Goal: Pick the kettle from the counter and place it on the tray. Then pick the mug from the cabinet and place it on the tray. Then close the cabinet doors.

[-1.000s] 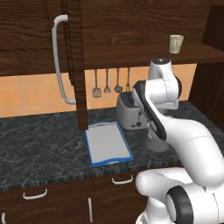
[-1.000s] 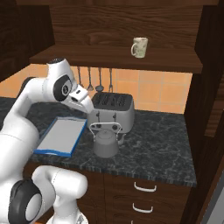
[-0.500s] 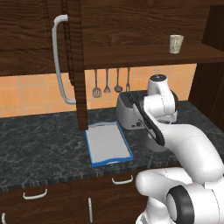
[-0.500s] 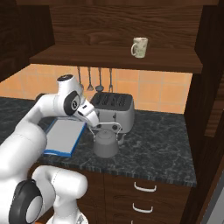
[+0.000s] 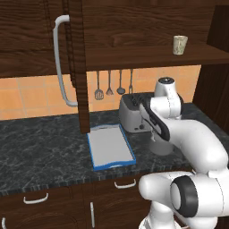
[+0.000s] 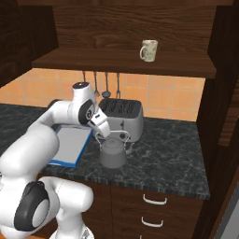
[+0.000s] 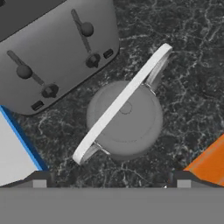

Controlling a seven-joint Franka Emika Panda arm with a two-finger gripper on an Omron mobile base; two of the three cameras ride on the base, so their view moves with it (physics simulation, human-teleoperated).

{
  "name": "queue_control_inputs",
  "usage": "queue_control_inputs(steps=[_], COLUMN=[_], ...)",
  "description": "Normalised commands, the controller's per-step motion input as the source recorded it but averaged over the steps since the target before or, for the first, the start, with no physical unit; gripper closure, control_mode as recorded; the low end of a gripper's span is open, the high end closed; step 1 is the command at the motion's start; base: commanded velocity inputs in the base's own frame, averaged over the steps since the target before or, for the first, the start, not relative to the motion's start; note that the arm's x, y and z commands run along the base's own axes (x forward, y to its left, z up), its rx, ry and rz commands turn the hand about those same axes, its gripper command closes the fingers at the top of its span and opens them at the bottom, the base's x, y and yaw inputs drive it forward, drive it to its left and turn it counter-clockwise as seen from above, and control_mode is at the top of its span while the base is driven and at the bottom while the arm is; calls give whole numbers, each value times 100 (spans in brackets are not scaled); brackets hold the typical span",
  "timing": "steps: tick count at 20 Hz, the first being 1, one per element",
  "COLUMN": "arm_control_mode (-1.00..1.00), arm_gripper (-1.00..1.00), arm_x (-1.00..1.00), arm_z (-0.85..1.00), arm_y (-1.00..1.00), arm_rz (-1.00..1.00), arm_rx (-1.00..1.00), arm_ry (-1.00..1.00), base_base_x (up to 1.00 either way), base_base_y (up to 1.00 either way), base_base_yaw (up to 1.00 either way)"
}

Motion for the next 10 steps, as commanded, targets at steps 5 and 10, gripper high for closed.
queue_control_inputs(steps=[5,10], arm_control_mode=[-100,-100], arm_gripper=[-100,-100], arm_x=[22,17], arm_z=[-10,-21], arm_y=[-1,0], arm_rz=[-6,-6], arm_rx=[8,3], arm_ry=[1,4], base_base_x=[0,0], base_base_y=[0,0], base_base_yaw=[0,0])
